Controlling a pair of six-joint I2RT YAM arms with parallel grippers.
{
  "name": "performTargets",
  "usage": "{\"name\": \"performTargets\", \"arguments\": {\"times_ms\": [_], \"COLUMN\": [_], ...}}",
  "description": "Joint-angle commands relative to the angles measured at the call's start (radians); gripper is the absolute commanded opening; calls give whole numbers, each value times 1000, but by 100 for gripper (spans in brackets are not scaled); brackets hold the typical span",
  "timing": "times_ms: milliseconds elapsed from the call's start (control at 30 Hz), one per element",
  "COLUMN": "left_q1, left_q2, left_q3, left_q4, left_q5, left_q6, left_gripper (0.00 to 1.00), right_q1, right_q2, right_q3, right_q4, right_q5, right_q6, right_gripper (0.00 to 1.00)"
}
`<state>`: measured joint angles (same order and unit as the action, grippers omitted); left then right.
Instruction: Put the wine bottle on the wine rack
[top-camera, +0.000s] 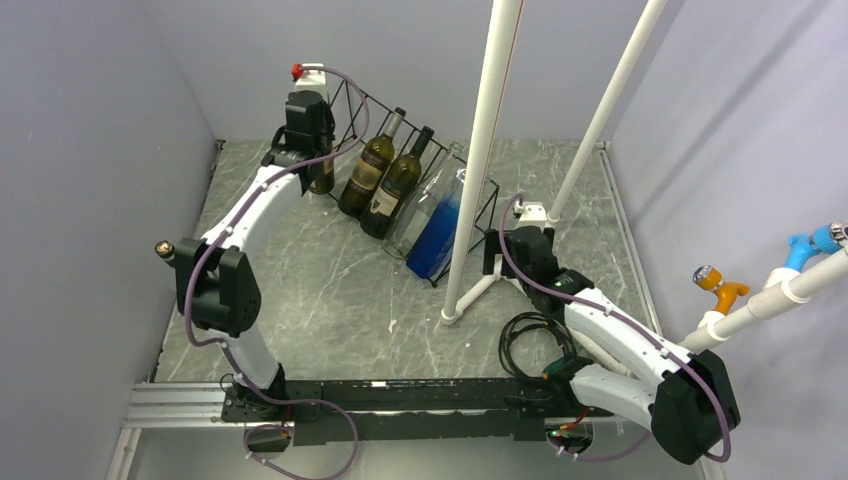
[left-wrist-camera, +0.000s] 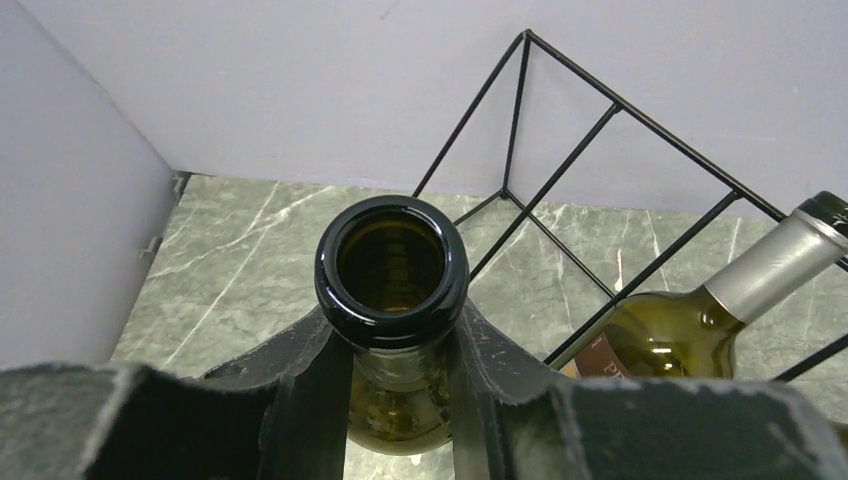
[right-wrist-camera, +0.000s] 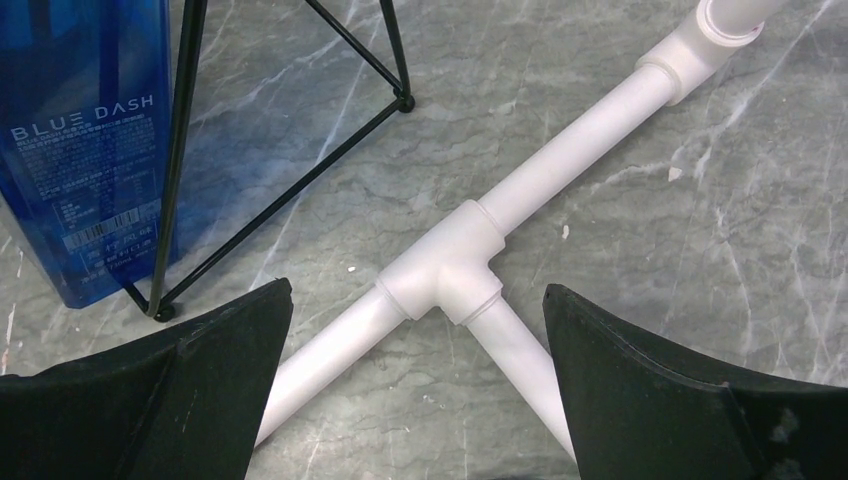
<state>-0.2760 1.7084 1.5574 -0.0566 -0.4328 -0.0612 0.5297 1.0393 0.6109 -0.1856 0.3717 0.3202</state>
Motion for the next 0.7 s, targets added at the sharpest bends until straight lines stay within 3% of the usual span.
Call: {"name": "performTargets", "arguments": {"times_ms": [0,333,667], "left_q1": [3,-4,-33], "left_q2": [45,144,280], "left_q3": [113,157,288], "left_q4": [128,106,-19], "left_q5": [30,54,18], "left_q6": [19,29,194], "left_gripper": [0,0,0], "right_q1": [-8,-11,-17], "right_q2": [-15,-2,5], "right_q3": [22,15,4], "right_q4": [40,46,56], "right_q5": [27,26,15], "right_q6": [-8,-13,-9], "right_gripper": [100,100,100]}}
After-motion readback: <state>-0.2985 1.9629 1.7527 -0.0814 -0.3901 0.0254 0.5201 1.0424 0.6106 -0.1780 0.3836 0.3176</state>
